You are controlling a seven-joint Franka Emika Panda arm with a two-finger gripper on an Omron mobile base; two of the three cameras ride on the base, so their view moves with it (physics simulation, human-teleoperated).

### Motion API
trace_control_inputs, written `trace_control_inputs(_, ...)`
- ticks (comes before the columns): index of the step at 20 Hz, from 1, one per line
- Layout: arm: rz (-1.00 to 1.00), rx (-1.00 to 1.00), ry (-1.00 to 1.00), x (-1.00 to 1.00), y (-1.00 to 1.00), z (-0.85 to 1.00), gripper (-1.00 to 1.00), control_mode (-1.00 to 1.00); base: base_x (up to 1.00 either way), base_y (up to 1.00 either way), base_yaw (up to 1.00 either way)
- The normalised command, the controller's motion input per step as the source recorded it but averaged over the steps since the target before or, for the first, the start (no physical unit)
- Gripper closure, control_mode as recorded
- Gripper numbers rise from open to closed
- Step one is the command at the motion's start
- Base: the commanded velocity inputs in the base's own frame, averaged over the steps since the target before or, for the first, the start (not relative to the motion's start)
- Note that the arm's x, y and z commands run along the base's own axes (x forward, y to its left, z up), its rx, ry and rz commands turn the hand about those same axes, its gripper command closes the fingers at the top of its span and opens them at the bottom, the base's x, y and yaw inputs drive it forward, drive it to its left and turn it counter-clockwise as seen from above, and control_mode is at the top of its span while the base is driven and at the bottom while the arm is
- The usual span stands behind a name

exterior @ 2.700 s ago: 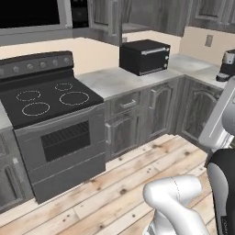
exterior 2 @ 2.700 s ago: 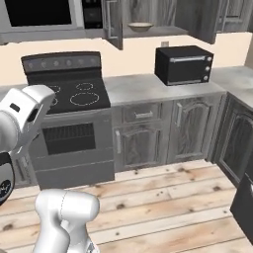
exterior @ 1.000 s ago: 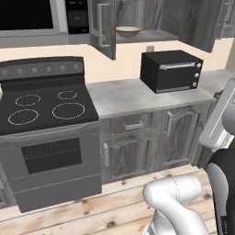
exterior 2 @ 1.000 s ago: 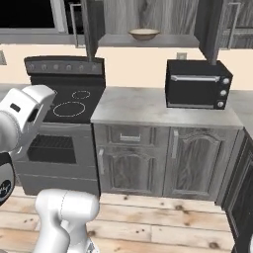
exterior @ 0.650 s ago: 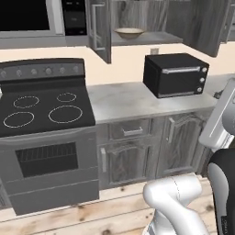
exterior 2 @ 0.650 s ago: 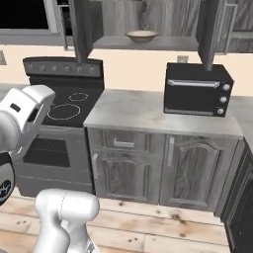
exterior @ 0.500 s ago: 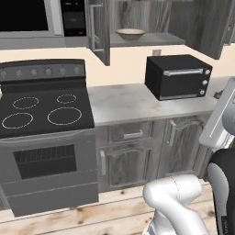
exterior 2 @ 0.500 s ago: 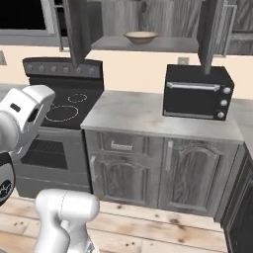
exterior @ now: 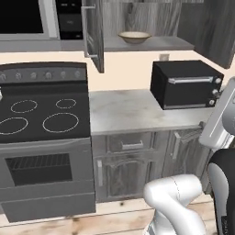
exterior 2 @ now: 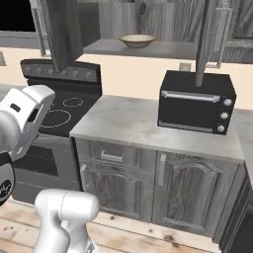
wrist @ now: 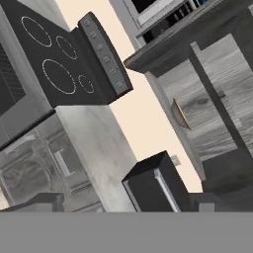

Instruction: Move the bowls from the cabinet to the plates on the dining table.

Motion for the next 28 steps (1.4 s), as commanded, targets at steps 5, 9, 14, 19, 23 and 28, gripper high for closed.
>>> trace_control_inputs(5,0.00,0.00,0.00,0.00,0.00,0.00,-1.00,1.00,0.51,-0.47,0.21)
trace_control_inputs(9,0.00,0.00,0.00,0.00,0.00,0.00,-1.00,1.00,0.57,-0.43,0.20)
trace_control_inputs(14,0.00,0.00,0.00,0.00,0.00,0.00,-1.00,1.00,0.59,-0.40,0.19)
trace_control_inputs(19,0.00,0.00,0.00,0.00,0.00,0.00,-1.00,1.00,0.53,-0.37,0.18)
trace_control_inputs(23,0.00,0.00,0.00,0.00,0.00,0.00,-1.00,1.00,0.47,-0.33,0.17)
trace_control_inputs(28,0.00,0.00,0.00,0.00,0.00,0.00,-1.00,1.00,0.39,-0.37,0.17)
